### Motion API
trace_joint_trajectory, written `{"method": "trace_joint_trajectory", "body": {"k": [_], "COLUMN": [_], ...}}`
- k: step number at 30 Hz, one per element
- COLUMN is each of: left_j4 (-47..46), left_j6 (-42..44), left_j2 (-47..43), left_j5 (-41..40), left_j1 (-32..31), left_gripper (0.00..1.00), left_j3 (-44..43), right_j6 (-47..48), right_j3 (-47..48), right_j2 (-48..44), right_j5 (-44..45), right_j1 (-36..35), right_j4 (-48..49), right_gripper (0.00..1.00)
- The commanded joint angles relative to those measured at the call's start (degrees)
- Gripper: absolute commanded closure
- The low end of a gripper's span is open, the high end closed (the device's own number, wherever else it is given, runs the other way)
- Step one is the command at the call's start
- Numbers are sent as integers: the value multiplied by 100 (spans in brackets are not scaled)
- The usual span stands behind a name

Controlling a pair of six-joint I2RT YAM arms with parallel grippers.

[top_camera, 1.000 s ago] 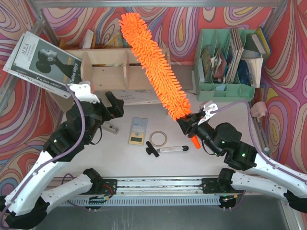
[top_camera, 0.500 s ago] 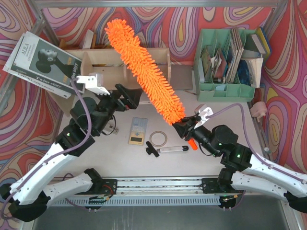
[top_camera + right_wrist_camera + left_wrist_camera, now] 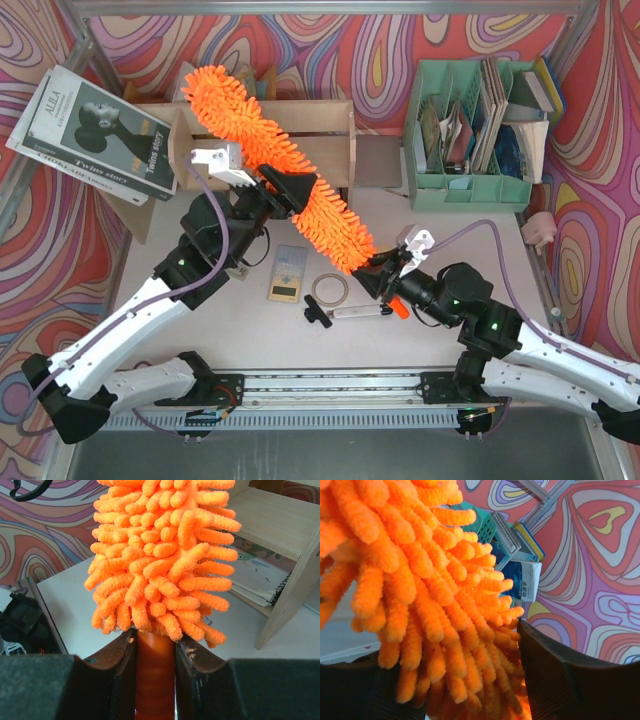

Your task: Dust the bookshelf with a duster

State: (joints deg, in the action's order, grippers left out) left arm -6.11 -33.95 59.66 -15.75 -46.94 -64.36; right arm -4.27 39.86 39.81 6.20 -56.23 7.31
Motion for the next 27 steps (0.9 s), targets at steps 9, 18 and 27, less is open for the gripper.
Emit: {"method": "trace_joint_trajectory", "body": {"k": [9,18,27], "left_j4": [-491,-991,-339], "left_j6": [-305,-272,-1043], "left_j2": [-531,-1063,-2142], "left_j5": [-1828,-3903,-5157], "left_j1": [-716,-1656,-1696], "left_gripper": [100,100,100], "left_j3": [669,1172,1781], "right_j6": [152,127,132], "right_j3": [-123,-65,-57], "right_j2": [-173,-228,-328], "right_j5": [234,565,938], "right_j1": [-13,-11,-10], "right_j4": [333,172,-95], "right_gripper": [99,71,56]}}
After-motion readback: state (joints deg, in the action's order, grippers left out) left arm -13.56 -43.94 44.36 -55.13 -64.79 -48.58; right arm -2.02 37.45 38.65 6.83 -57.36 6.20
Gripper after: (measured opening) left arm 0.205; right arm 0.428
